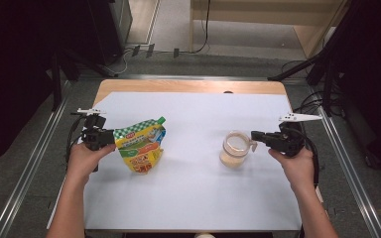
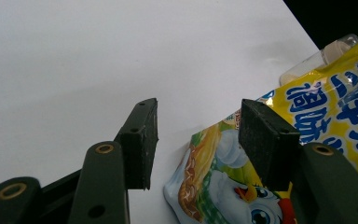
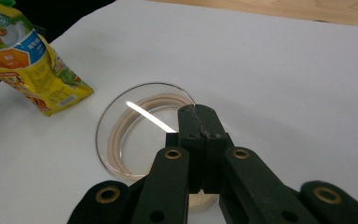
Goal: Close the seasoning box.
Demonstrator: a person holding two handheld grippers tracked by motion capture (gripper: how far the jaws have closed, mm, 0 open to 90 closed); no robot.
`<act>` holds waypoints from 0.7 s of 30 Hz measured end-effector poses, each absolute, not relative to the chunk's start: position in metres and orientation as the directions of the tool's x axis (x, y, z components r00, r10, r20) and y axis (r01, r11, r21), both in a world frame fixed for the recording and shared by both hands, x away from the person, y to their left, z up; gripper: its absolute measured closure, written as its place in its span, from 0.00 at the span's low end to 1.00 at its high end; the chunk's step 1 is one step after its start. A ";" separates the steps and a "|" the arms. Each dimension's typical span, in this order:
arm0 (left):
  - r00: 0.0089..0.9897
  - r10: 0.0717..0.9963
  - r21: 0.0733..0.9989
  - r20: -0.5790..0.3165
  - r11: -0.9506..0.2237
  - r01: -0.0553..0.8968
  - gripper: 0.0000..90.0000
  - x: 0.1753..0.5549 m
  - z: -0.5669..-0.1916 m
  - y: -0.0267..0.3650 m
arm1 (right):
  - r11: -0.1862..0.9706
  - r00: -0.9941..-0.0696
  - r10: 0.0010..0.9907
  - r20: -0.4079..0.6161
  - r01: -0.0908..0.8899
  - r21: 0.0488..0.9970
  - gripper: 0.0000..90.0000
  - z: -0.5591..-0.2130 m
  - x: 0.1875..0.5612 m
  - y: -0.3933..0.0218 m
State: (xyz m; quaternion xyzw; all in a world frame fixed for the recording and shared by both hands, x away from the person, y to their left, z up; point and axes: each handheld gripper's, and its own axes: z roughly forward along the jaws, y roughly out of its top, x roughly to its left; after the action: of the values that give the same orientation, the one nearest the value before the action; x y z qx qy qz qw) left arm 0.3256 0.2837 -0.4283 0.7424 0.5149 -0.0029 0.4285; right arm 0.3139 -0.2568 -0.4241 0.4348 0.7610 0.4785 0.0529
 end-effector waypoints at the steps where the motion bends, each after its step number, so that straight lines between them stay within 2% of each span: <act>1: 0.472 0.763 0.635 -0.441 -0.105 0.765 0.54 0.325 -0.428 0.284 | 0.167 -0.616 0.714 0.332 0.610 0.774 1.00 -0.424 0.314 -0.257; 11: 0.462 0.773 0.634 -0.435 -0.102 0.767 0.53 0.325 -0.430 0.284 | 0.134 -0.569 0.753 0.329 0.623 0.771 0.84 -0.433 0.319 -0.278; 21: 0.455 0.793 0.644 -0.405 -0.106 0.758 0.49 0.325 -0.433 0.283 | 0.116 -0.520 0.795 0.312 0.635 0.763 0.61 -0.453 0.324 -0.297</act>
State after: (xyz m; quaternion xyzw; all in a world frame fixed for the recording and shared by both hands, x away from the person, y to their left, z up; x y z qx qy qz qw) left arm 0.3254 0.2828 -0.4329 0.7433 0.5215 0.0212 0.4184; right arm 0.3244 -0.2968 -0.4534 0.4820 0.7419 0.4579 0.0871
